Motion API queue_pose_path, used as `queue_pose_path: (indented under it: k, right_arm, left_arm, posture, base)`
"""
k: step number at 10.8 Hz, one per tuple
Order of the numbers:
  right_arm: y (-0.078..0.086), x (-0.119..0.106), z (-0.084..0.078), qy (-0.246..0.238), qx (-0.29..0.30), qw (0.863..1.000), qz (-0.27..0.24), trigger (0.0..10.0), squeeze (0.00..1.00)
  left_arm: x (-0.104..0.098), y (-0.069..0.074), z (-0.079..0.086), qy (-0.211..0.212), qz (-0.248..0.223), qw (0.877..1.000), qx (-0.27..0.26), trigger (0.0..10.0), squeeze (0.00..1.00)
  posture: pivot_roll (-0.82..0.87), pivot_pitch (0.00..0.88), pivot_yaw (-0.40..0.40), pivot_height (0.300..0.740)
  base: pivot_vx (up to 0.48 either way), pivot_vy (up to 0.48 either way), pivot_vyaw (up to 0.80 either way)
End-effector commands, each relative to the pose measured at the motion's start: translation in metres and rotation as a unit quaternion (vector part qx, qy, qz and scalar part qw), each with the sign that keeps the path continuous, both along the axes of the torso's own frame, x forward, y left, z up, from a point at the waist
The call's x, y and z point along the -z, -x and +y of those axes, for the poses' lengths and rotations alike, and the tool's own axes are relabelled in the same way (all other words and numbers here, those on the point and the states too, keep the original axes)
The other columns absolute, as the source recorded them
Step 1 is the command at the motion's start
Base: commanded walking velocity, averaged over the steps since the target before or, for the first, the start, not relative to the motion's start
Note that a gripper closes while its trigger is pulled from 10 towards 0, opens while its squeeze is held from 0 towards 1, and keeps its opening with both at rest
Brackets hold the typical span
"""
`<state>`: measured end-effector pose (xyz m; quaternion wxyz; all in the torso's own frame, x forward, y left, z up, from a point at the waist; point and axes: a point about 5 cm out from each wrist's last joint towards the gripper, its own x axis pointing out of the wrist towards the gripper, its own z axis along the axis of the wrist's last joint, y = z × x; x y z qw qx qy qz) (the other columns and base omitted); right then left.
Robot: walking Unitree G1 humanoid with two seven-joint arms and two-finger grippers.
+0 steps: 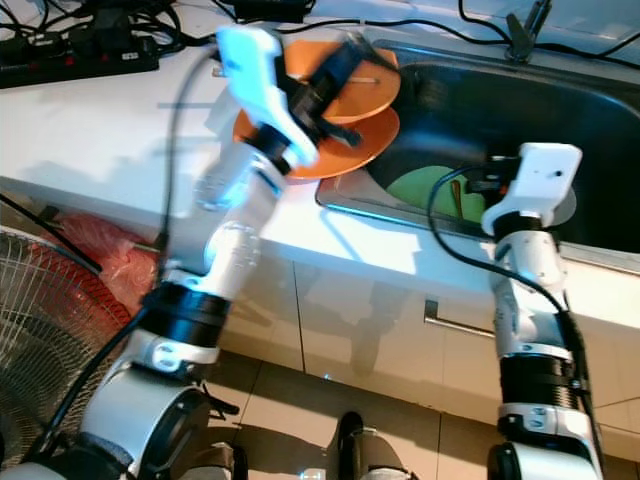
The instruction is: Kitchen organization
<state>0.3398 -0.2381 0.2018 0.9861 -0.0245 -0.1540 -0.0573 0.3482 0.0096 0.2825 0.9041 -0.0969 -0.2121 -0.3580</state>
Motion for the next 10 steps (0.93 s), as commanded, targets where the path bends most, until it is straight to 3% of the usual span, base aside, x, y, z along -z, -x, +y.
queue_pose_path:
  k: [1,5,7,10]
  right_arm:
    - [0.002,0.0,-0.011,0.005,0.025,1.0,-0.001,10.0,0.0]
    - [0.004,0.002,-0.016,0.01,0.033,0.999,0.005,10.0,0.0]
    - [0.009,0.002,-0.017,0.038,-0.012,0.999,0.013,10.0,0.0]
    - [0.021,0.002,-0.038,0.079,-0.04,0.995,0.037,10.0,0.0]
  left_arm:
    - [-0.001,0.005,-0.016,-0.015,-0.015,0.999,0.025,10.0,0.0]
    - [0.017,0.012,-0.045,-0.046,-0.006,0.996,0.083,10.0,0.0]
    - [0.024,0.015,-0.054,-0.062,-0.005,0.994,0.092,10.0,0.0]
    - [0.031,0.017,-0.059,-0.067,-0.002,0.993,0.101,10.0,0.0]
  posture:
    - [-0.03,0.181,0.014,0.74]
    - [-0.04,0.18,0.024,0.74]
    - [-0.05,0.18,0.029,0.74]
    - [-0.05,0.18,0.031,0.74]
  base:
    - [0.0,0.0,0.0]
    - [0.0,0.0,0.0]
    - [0.0,0.0,0.0]
    - [0.0,0.0,0.0]
